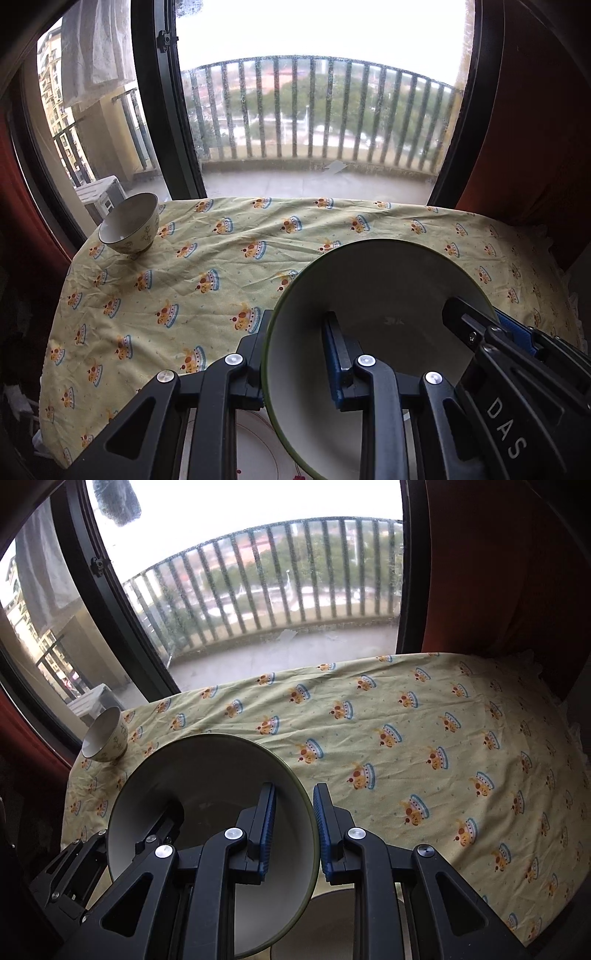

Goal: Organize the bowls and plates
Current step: 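Lift the grey bowl and carry it over the plate stack, then lower the grey bowl onto the tablecloth beside the plates and open both grippers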

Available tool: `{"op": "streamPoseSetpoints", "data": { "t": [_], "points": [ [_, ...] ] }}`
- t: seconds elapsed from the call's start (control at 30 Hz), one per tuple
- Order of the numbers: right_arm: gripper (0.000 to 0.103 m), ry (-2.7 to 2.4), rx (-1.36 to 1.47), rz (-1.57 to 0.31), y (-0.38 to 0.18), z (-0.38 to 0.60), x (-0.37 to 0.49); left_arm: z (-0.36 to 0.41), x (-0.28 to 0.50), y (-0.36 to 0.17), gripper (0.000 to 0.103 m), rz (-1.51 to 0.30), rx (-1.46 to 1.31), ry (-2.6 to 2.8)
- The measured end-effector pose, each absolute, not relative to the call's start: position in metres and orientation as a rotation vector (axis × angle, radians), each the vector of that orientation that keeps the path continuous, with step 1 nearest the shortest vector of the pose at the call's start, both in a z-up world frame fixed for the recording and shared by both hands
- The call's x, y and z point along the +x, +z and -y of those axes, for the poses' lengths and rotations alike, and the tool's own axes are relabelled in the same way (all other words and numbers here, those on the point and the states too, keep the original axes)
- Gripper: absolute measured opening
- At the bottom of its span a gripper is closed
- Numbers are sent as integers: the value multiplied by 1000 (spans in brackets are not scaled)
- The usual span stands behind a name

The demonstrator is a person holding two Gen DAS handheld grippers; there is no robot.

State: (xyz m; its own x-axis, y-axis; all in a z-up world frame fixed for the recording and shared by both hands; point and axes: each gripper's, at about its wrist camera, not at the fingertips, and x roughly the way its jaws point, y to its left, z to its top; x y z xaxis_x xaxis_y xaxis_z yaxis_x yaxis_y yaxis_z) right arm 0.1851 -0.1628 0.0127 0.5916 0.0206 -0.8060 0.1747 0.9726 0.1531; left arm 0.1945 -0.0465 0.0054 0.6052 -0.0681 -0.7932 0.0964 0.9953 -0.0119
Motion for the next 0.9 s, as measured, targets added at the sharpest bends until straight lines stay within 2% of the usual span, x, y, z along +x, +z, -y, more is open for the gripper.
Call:
{"op": "streamPoseSetpoints", "data": {
  "t": [0.5,0.9],
  "points": [
    [25,-136,256,-946,12,207,121,87,144,4,24,-941,64,-178],
    [24,-167,252,-1027,-14,224,98,104,127,-26,24,-1031,91,-242]
  ]
}}
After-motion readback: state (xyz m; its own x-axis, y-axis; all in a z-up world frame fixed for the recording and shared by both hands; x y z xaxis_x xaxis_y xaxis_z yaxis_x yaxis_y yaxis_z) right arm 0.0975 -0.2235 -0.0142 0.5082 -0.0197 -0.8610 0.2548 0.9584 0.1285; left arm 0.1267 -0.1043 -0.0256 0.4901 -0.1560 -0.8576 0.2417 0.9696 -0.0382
